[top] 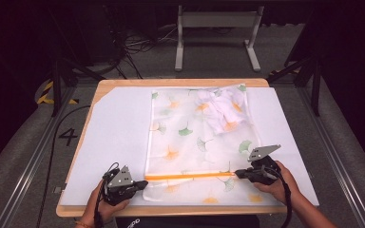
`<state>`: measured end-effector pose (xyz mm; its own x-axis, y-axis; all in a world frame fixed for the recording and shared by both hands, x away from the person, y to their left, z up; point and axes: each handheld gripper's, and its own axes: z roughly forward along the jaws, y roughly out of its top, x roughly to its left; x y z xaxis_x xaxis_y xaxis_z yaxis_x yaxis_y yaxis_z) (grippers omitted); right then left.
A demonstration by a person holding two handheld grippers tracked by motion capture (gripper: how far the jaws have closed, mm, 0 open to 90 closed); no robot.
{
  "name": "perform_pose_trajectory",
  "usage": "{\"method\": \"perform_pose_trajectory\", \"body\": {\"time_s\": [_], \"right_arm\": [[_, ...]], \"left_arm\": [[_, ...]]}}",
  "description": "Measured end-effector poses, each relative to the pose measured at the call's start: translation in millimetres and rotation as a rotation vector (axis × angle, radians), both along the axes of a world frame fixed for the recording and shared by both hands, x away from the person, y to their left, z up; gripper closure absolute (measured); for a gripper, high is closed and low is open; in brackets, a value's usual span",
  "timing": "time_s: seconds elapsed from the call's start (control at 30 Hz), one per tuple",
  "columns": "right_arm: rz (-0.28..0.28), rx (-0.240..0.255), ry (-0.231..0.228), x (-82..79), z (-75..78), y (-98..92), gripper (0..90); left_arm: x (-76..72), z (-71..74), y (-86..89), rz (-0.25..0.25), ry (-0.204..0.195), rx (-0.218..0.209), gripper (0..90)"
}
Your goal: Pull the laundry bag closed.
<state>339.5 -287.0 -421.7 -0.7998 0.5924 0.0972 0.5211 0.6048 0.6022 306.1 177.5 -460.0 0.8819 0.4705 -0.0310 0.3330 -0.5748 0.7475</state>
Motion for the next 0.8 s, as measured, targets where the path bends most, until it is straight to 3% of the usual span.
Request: {"method": "perform_pose_trajectory", "body": {"time_s": [0.37, 0.8], "right_arm": [[-0.075, -0.003, -0.005, -6.0, 2.7, -37.5, 90.0], [-0.138, 0.002, -0.007, -11.7, 4.9, -65.5, 90.0]], "left_arm": [[0.5, 0.1, 0.1, -0.004, 0.002, 0.000, 90.0], [0.8, 0.1, 0.4, -0.005, 0.004, -0.002, 90.0]]}}
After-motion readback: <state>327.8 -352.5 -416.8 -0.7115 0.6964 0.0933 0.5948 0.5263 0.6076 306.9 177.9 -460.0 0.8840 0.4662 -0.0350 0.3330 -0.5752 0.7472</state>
